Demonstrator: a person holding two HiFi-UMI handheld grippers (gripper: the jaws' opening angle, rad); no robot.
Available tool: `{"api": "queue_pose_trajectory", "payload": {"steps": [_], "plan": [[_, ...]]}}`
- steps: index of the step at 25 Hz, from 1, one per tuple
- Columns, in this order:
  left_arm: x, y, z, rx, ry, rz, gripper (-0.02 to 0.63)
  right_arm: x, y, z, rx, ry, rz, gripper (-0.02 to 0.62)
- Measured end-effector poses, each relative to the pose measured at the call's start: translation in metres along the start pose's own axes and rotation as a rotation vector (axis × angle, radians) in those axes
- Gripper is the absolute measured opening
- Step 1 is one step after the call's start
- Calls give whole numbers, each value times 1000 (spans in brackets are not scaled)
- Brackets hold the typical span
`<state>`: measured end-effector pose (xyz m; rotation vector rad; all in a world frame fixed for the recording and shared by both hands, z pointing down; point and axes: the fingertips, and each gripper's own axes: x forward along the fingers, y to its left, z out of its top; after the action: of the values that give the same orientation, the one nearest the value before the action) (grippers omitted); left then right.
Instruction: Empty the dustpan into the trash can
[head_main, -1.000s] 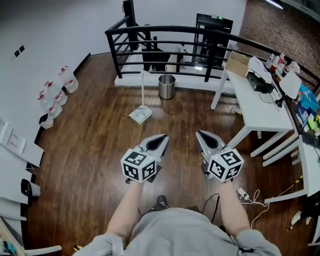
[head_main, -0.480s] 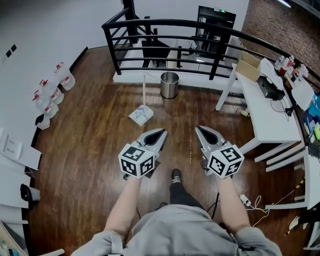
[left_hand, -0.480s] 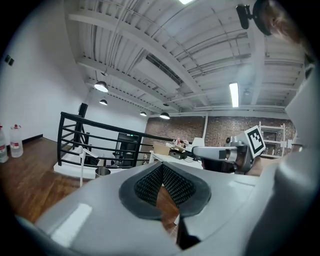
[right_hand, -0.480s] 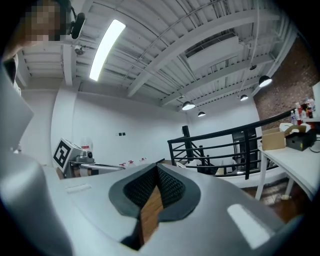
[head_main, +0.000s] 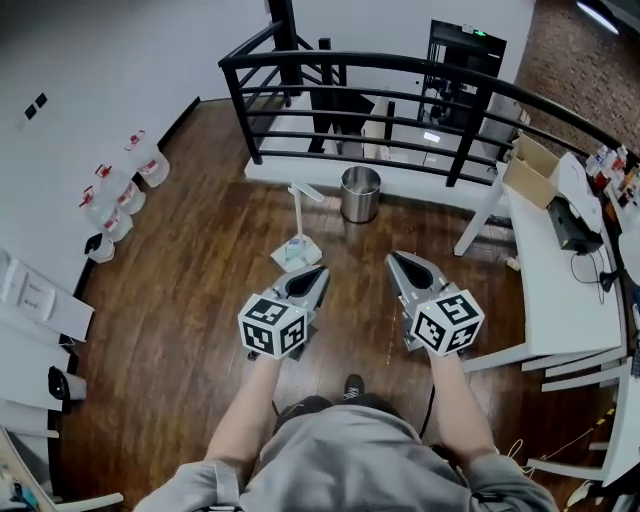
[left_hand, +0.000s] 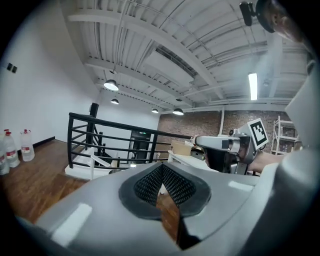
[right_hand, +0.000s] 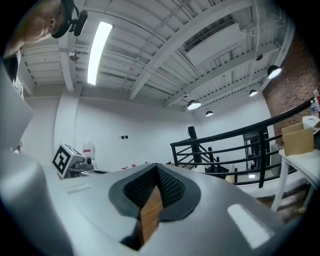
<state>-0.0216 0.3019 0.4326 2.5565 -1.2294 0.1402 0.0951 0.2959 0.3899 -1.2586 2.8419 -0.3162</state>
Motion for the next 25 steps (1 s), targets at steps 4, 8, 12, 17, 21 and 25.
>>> {"api": "queue_pose_trajectory", "payload": {"steps": [4,8,12,17,21,25], "plan": [[35,32,15,-10,-17,59,6,36,-33,3,11,20,32,-2],[60,71,18,-36,-22,102,6,75,-56,-1,22,51,53,-2],[89,119,19,-67,-27,131,6,121,-80,-2,13,83,56,-2],[130,183,25,-37,-9,164,6,182,-114,10,-8,119,49,-2],[146,244,25,-38,1,205,6,236,-128,18,-15,136,46,-2],[162,292,10,2,28,216,6,277,-136,15,-9,144,45,-2]]}}
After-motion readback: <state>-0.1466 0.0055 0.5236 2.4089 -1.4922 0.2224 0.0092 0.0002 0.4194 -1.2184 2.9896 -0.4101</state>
